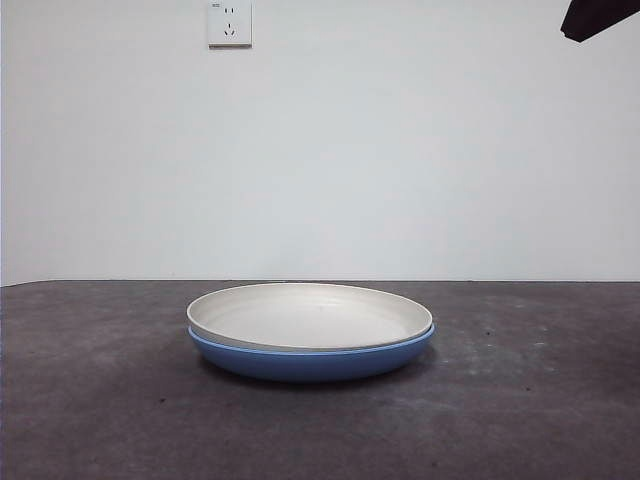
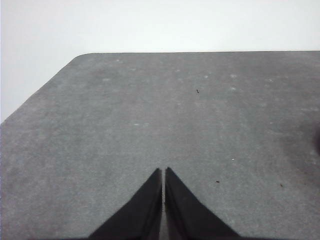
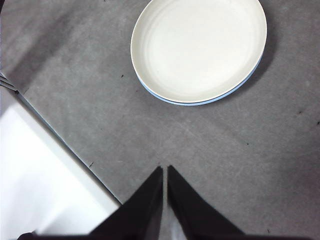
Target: Pick up the white plate, put it on the blue plate, put it on desk
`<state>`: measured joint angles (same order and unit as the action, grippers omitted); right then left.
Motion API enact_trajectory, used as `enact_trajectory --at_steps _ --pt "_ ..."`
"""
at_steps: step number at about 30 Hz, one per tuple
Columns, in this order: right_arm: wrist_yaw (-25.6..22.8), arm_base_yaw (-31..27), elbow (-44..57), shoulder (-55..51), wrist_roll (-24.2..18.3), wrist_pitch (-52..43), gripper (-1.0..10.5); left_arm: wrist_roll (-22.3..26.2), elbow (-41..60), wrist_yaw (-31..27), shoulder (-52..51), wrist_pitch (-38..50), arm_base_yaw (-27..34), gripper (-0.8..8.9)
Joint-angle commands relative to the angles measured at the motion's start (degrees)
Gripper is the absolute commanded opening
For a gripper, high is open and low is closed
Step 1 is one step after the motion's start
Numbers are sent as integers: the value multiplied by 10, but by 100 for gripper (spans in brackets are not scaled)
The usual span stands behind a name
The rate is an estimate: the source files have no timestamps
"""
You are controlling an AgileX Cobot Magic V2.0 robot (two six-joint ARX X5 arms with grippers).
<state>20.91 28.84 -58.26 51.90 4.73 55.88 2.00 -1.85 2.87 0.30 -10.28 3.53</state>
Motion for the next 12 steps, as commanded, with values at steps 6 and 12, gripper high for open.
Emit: enact_trajectory --at_steps 6,12 --pt "0 3 -11 4 -5 -5 8 -5 12 -1 -1 -4 2 10" --pt "0 2 -11 -1 -11 -5 8 -5 12 -1 -1 -4 2 10"
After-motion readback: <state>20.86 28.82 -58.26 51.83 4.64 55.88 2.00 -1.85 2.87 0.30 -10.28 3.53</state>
